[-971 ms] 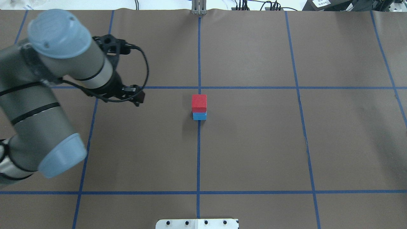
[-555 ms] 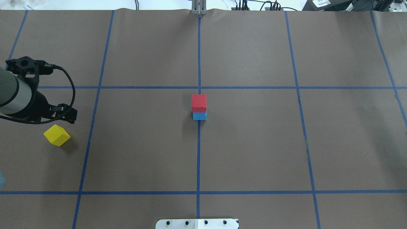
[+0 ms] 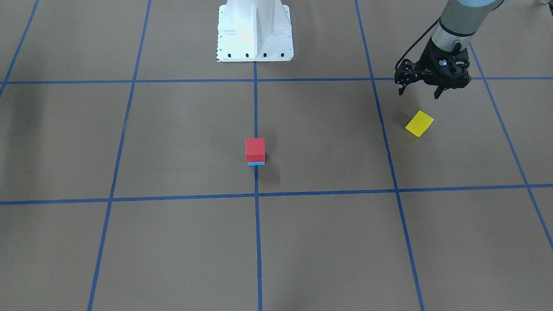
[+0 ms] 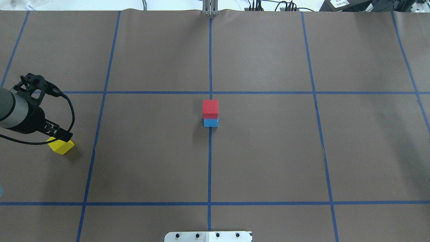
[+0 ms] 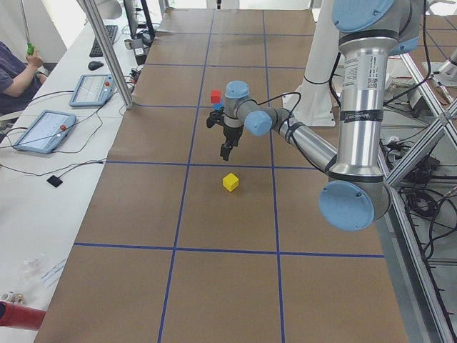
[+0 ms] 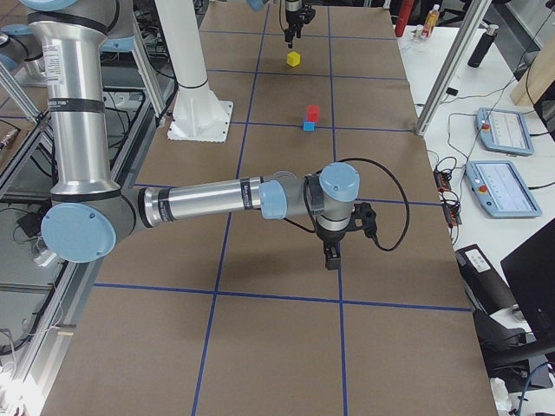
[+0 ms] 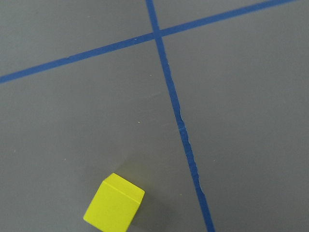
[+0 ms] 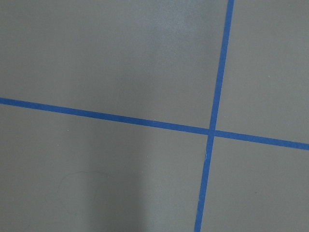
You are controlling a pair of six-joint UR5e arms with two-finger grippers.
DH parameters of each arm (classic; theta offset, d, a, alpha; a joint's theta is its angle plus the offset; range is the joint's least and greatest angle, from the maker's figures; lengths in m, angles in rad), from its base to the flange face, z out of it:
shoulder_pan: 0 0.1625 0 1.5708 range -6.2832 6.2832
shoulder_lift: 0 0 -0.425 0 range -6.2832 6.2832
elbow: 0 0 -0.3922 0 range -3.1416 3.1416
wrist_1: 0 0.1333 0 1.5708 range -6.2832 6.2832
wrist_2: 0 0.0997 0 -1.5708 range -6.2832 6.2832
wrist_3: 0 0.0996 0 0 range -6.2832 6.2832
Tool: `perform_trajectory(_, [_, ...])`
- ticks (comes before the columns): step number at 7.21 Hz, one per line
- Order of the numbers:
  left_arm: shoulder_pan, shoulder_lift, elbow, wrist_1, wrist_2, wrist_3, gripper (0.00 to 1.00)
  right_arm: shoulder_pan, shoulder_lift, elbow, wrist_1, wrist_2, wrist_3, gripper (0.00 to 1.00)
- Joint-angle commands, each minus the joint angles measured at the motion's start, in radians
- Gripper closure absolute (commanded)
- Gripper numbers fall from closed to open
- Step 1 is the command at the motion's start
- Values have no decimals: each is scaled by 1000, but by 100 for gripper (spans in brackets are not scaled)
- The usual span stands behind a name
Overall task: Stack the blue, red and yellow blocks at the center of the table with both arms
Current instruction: 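Lower the left gripper and close it on the yellow cube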
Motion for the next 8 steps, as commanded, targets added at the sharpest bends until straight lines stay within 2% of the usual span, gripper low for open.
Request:
perform_trajectory(1, [1, 5, 34, -7, -5, 172, 0, 0, 1, -3, -1, 0, 2, 0])
perform_trajectory(4, [0, -1, 100, -25, -5, 199, 0, 0, 0, -4, -3, 0, 3, 0])
perform_trajectory(6, [-1, 5, 179, -123, -5, 194, 0, 0, 0, -4, -3, 0, 5, 0])
perform_trajectory(8, [2, 3, 220, -136, -5, 186, 0, 0, 0, -4, -1, 0, 5, 0])
